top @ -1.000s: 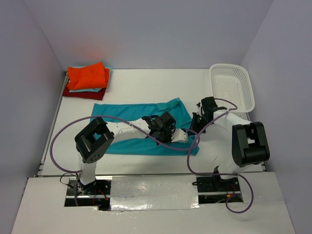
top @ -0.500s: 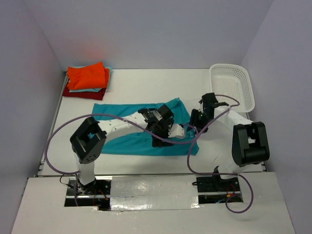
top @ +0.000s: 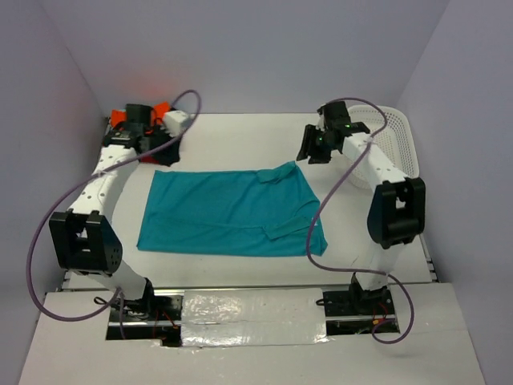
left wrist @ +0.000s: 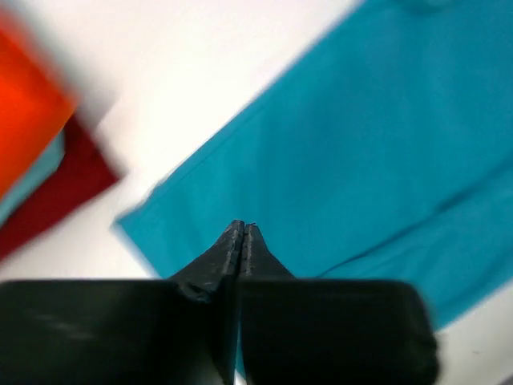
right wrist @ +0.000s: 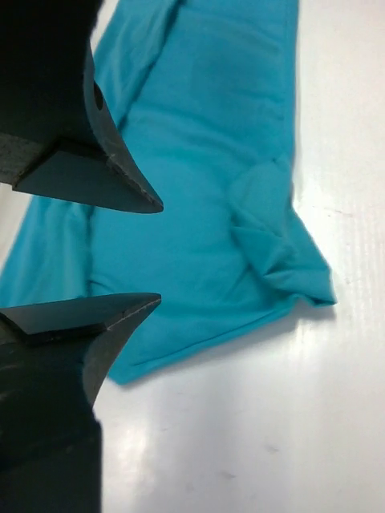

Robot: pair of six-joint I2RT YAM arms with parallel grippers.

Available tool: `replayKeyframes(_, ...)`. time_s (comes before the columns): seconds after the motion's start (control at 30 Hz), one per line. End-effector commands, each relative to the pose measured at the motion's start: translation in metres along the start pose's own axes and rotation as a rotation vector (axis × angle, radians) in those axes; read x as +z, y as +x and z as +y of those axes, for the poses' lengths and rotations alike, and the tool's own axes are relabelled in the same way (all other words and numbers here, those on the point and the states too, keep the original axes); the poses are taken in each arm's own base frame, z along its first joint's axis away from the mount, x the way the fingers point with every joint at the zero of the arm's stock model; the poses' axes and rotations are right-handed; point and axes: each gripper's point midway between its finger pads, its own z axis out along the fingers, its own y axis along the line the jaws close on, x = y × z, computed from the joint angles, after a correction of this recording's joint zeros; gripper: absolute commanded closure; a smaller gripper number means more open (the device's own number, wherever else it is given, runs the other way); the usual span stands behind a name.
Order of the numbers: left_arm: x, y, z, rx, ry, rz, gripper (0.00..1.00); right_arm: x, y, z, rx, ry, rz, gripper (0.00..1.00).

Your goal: Fold and stack the t-shirts

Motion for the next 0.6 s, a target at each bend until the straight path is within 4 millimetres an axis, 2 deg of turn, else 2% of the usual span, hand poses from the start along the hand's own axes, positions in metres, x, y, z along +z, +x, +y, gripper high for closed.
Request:
replayKeyframes(0.0, -0.003, 0.038, 0.041, -0.293, -0.083, 0.019, 0.78, 0.029, -0.009, 0.017, 0.007, -0.022, 0.034, 0.46)
replayKeyframes(0.03, -0.005, 0.052, 0.074, -0.379, -0.157, 0.002, 0.65, 0.036, -0.013, 0.017, 0.022, -0.019, 0.035, 0.43)
replayKeyframes(0.1, -0.003, 0.077, 0.115, -0.446, -0.287, 0.031, 0.55, 0.053, -0.021, 0.017, 0.066, -0.007, 0.036, 0.41)
replayKeyframes(0.17, -0.002, 0.090, 0.138, -0.482, -0.378, 0.062, 0.54, 0.068, -0.027, 0.018, 0.099, -0.008, 0.040, 0.40)
replayKeyframes(0.2, 0.007, 0.102, 0.146, -0.501, -0.390, 0.086, 0.52, 0.072, -0.029, 0.020, 0.110, -0.012, 0.040, 0.40)
replayKeyframes(0.23, 0.013, 0.106, 0.150, -0.517, -0.394, 0.095, 0.50, 0.075, -0.034, 0.022, 0.114, -0.019, 0.034, 0.39)
replayKeyframes(0.27, 0.016, 0.109, 0.153, -0.529, -0.400, 0.102, 0.47, 0.085, -0.031, 0.020, 0.123, -0.010, 0.050, 0.38)
replayKeyframes(0.3, 0.029, 0.120, 0.153, -0.561, -0.389, 0.127, 0.43, 0.087, -0.033, 0.021, 0.130, -0.008, 0.044, 0.37)
replayKeyframes(0.37, 0.041, 0.128, 0.154, -0.587, -0.371, 0.144, 0.42, 0.094, -0.032, 0.019, 0.141, 0.001, 0.051, 0.37)
replayKeyframes(0.4, 0.052, 0.138, 0.153, -0.616, -0.360, 0.167, 0.41, 0.099, -0.031, 0.017, 0.150, 0.004, 0.056, 0.37)
replayKeyframes(0.57, 0.078, 0.166, 0.155, -0.647, -0.363, 0.223, 0.37, 0.106, -0.024, 0.015, 0.148, 0.018, 0.075, 0.37)
